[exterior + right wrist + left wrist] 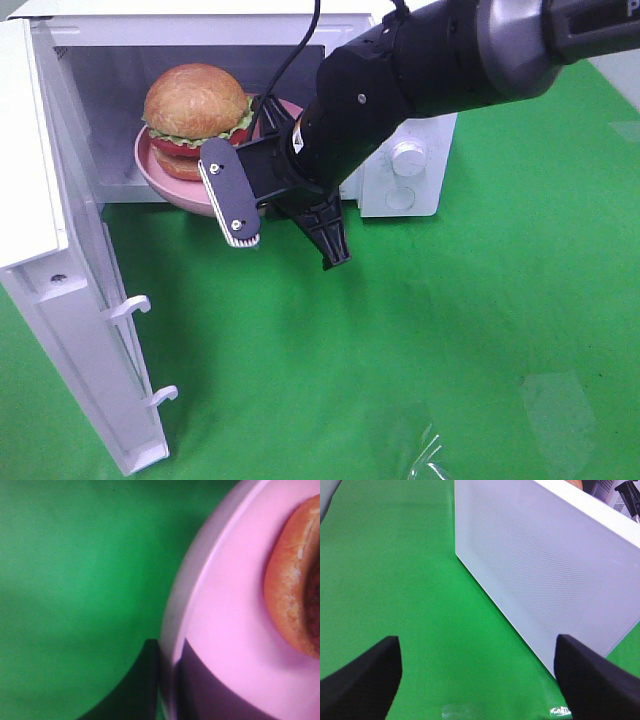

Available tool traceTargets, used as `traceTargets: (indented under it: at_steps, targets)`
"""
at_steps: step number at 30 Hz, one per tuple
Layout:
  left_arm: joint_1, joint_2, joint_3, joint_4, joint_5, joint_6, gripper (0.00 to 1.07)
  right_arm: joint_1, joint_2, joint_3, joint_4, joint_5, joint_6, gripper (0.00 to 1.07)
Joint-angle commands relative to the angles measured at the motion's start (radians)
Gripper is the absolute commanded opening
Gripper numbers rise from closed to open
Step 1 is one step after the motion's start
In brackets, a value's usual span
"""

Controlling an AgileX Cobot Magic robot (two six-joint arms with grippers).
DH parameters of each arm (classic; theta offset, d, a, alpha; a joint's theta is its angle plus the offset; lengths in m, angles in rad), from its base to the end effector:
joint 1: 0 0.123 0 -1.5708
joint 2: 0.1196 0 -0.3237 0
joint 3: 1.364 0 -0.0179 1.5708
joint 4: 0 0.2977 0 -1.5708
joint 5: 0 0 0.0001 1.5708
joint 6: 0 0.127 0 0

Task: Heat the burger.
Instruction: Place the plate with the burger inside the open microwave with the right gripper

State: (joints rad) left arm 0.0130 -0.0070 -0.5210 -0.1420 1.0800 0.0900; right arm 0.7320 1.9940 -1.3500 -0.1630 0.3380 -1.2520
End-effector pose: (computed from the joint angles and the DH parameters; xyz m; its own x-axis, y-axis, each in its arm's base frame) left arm 0.0242 -0.0155 0.2897 -0.4421 0.0168 -0.8968 0.1090 0.9934 -0.0351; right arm 0.3832 0.3351 0.1594 0.5386 -0.8403 -0.0619 -0.6759 -0.3870 -0.6272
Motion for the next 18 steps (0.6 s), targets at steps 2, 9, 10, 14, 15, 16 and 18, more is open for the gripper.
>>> traceTargets:
  at_steps: [2,9,10,14,15,16,18]
  targets:
    - [0.0,-0.004,0.002,-0.001,-0.01,-0.006,0.76,0.002,0.017,-0.058,-0.015,-0.039,0.021,0.0]
    - [0.0,-0.004,0.002,-0.001,-0.01,-0.006,0.76,0.001,0.089,-0.173,-0.037,0.011,0.044,0.0]
    - [0.0,-0.004,0.002,-0.001,-0.01,-0.006,0.76,0.001,0.089,-0.173,-0.037,0.011,0.044,0.0]
    - [0.0,-0.004,0.002,-0.001,-0.01,-0.006,0.76,-0.001,0.138,-0.26,-0.04,0.042,0.047,0.0]
    - [0.0,-0.004,0.002,-0.001,-0.01,-0.006,0.76,-0.001,0.138,-0.26,-0.04,0.042,0.047,0.0]
    - [0.0,-0.004,0.002,-0.001,-0.01,-0.006,0.76,-0.001,0.146,-0.273,-0.043,0.05,0.05,0.0]
    - [0.0,-0.004,0.002,-0.001,-0.01,-0.006,0.76,-0.001,0.164,-0.3,-0.057,0.064,0.065,0.0]
